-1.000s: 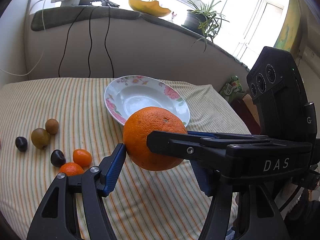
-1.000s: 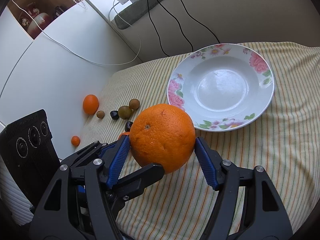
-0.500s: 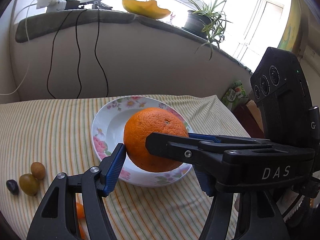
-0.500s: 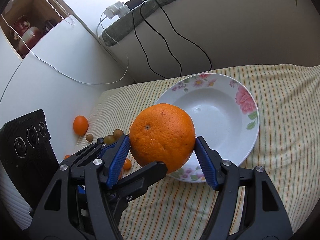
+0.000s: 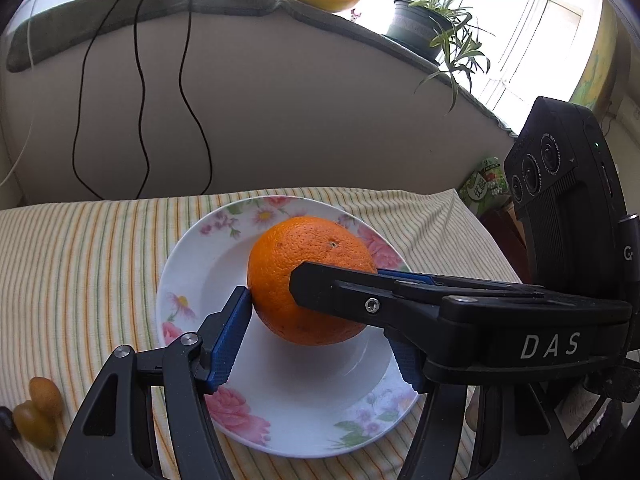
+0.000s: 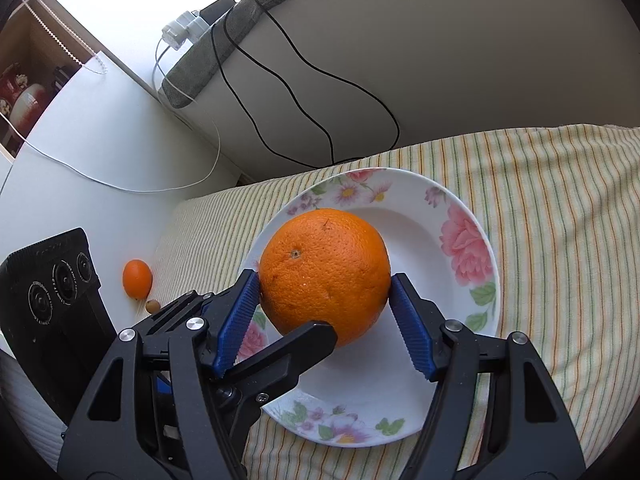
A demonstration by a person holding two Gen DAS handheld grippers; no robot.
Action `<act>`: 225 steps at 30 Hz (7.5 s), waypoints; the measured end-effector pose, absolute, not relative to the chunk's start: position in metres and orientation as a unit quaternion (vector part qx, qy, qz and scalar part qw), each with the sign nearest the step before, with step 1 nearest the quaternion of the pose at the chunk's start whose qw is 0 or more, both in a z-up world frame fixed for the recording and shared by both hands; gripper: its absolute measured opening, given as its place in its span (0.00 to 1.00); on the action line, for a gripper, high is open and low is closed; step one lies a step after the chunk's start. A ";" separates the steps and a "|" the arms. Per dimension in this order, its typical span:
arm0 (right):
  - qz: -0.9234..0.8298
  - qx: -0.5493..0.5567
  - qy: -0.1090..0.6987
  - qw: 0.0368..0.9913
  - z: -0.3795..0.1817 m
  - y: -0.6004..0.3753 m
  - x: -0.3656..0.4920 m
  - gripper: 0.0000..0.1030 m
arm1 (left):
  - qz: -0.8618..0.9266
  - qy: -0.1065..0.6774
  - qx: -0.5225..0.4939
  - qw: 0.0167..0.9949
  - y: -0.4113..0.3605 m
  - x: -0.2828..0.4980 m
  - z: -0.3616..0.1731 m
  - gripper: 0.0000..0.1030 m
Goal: Organize fruits
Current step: 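Lift the large orange with the right tool and lower it onto the plate, then open the right tool and pull it back from the orange, then grasp the tangerine with the right tool while the left tool grasps the dark plum, then carry the tangerine with the right tool onto the plate while the left tool carries the plum there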
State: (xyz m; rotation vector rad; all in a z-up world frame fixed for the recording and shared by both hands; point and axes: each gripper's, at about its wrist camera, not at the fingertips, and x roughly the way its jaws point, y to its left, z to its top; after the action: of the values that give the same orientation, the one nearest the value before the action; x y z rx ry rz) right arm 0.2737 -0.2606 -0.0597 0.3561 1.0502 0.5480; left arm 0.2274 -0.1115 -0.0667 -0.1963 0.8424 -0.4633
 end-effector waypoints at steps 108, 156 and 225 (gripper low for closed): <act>0.346 -0.041 0.484 0.802 -0.075 -0.104 0.121 0.53 | -0.032 0.422 -0.069 0.903 0.077 0.140 -0.101 0.30; 0.323 -0.016 0.438 0.839 -0.042 -0.156 0.102 0.37 | -0.090 0.378 -0.089 0.917 0.038 0.119 -0.064 0.21; 0.196 -0.015 0.429 0.882 -0.045 -0.250 0.179 0.45 | -0.180 0.404 -0.037 0.896 -0.096 0.189 -0.065 0.35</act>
State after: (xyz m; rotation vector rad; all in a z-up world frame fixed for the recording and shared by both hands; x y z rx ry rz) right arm 0.1785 -0.2497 -0.0446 -0.0319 0.8938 0.4092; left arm 0.1894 -0.0955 -0.0654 -0.0775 0.8369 -0.3740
